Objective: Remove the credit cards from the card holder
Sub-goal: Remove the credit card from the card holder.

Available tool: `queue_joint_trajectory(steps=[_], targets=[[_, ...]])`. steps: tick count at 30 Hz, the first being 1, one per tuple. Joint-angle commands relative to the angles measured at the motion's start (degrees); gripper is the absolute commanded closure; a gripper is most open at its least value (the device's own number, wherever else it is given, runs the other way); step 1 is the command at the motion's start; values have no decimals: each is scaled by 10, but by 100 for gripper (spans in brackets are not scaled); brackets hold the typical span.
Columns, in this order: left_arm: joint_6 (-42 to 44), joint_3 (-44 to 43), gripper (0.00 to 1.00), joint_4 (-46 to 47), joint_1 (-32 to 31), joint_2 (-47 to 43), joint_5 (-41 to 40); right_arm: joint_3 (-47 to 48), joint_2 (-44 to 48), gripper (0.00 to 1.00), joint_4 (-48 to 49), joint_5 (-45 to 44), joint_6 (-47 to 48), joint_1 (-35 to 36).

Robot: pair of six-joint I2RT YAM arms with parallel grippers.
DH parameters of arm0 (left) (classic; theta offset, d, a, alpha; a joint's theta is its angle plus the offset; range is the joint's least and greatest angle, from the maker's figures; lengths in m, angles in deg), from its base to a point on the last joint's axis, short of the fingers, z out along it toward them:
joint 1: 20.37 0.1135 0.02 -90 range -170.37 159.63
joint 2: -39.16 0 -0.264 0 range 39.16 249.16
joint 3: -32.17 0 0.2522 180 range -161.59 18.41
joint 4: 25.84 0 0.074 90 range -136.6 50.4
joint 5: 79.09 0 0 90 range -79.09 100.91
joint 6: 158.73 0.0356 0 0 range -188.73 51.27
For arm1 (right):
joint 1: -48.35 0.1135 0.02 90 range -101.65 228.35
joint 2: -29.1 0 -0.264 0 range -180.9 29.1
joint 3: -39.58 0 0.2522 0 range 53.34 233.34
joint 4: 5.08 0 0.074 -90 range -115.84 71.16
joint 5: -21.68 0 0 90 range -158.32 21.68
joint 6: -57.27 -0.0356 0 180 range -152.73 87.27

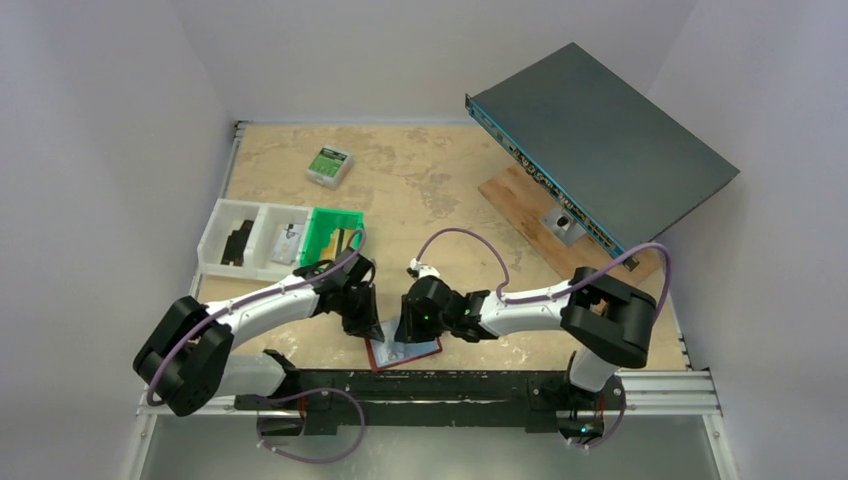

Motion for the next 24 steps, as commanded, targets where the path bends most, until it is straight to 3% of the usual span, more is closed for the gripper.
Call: queue_joint_trajectory(steps=[1, 7, 10, 24], targets=[[-10, -3, 100, 18, -8, 21, -22, -24, 39, 76, 2, 15, -5, -6], [-8, -8, 100, 25, -12, 36, -21, -15, 81, 55, -9, 3, -2, -7], [-7, -13, 100, 23, -14, 35, -19, -10, 95, 51, -18, 2, -2, -6], [-6, -88, 99, -1, -38, 0, 1, 14, 183, 48, -162, -125, -15, -7]])
